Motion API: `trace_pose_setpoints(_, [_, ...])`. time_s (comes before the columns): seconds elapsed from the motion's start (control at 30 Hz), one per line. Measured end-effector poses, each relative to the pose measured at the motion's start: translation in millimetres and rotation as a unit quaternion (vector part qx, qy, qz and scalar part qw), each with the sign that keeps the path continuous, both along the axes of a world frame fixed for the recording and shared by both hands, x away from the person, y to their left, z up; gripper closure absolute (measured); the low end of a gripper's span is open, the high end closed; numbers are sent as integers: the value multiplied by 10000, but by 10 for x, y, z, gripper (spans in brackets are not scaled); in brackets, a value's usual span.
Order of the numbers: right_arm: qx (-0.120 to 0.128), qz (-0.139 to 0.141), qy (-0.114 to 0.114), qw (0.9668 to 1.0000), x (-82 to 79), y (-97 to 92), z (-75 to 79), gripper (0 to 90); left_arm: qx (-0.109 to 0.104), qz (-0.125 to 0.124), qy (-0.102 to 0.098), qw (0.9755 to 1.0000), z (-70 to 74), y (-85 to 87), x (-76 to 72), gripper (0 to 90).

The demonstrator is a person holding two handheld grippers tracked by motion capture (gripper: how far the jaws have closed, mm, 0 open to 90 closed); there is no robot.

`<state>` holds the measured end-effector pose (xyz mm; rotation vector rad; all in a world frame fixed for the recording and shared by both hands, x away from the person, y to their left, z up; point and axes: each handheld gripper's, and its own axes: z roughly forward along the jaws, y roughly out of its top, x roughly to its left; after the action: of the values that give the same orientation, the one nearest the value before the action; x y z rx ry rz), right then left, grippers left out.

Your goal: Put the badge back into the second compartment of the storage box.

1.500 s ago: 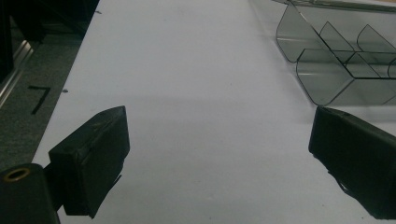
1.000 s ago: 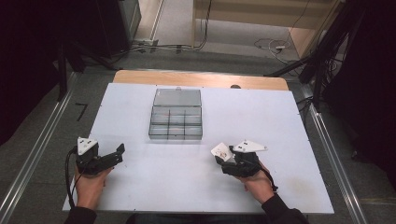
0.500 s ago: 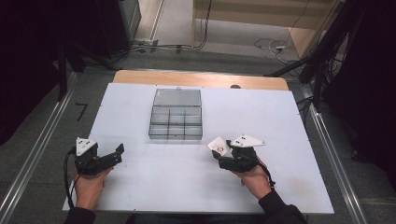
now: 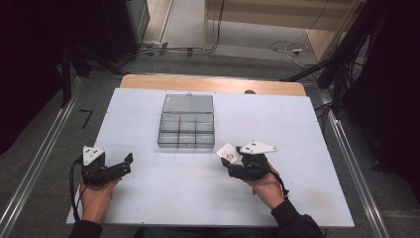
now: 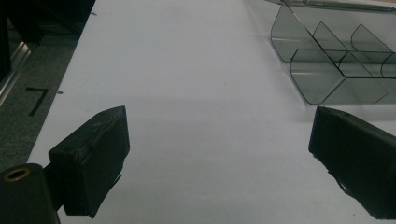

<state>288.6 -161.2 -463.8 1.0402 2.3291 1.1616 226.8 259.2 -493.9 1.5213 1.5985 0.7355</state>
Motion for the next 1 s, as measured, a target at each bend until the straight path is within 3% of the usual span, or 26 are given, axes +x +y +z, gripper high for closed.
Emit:
trace_pose_setpoints(0.63, [-60, 67, -90, 9999, 119, 324, 46, 312, -57, -2, -2, 10000, 1, 28, -7, 56])
trace_pose_setpoints(1.0, [-71, 21, -72, 9999, 276, 495, 102, 311, -97, -4, -16, 10000, 9, 45, -21, 56])
